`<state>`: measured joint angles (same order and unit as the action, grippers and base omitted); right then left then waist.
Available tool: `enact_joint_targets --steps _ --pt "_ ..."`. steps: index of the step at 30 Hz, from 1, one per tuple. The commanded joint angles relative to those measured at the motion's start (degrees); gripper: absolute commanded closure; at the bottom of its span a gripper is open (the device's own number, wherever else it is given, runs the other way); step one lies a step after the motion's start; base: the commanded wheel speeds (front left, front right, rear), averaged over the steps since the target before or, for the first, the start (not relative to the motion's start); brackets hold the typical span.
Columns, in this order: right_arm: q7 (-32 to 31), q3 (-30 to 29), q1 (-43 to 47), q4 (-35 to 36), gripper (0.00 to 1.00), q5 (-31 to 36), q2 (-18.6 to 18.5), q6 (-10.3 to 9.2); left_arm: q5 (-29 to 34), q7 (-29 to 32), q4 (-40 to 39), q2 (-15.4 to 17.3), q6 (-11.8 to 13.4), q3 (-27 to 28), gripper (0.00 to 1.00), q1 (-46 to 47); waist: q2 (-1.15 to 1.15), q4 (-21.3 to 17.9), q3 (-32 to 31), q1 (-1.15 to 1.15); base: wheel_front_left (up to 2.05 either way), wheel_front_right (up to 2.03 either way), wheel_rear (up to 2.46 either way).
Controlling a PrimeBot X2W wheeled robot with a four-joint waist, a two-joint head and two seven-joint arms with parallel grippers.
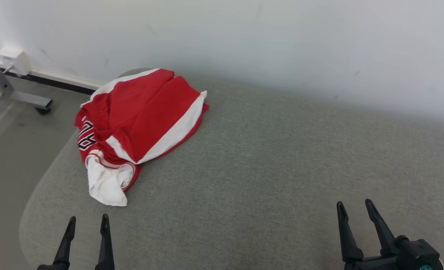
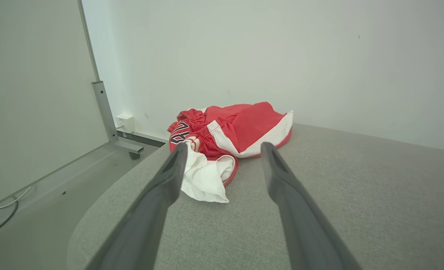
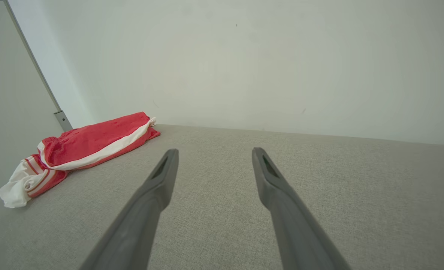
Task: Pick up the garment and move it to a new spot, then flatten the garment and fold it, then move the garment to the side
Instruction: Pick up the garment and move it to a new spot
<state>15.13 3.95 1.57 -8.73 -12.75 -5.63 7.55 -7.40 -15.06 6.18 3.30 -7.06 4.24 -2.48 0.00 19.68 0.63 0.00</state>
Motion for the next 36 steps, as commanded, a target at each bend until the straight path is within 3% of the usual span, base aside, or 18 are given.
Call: enact_joint_targets --steps 1,9,26,31,36 --pt "0.0 0.0 0.6 -0.1 0.0 0.3 -0.3 -0.12 0.2 -0.2 0.1 -0.1 0.2 0.2 0.0 -0.6 0.0 4.5 0.2 0.0 0.0 0.0 0.0" --pt "0.0 1.0 0.3 -0.4 0.0 0.0 -0.3 -0.12 0.5 -0.2 0.1 -0.2 1.0 1.6 0.0 -1.1 0.0 8.9 -0.1 0.0 0.0 0.0 0.0" --pt "0.0 2.8 -1.7 -1.7 0.0 -0.8 -1.2 -0.12 -0.5 -0.2 -0.6 -0.4 1.8 3.9 0.0 -2.0 0.0 9.2 0.4 0.0 0.0 0.0 0.0" --pt "0.0 1.6 -1.2 -1.0 0.0 0.0 -1.4 -0.12 -1.1 -0.2 0.6 0.5 1.1 3.2 0.0 1.7 0.0 7.2 1.5 0.0 0.0 0.0 0.0" --pt "0.0 0.7 -3.4 -0.1 0.0 0.4 -2.9 -0.12 -2.6 -0.2 2.1 3.5 0.3 3.3 0.0 11.9 0.0 1.6 6.5 0.0 0.0 0.0 0.0"
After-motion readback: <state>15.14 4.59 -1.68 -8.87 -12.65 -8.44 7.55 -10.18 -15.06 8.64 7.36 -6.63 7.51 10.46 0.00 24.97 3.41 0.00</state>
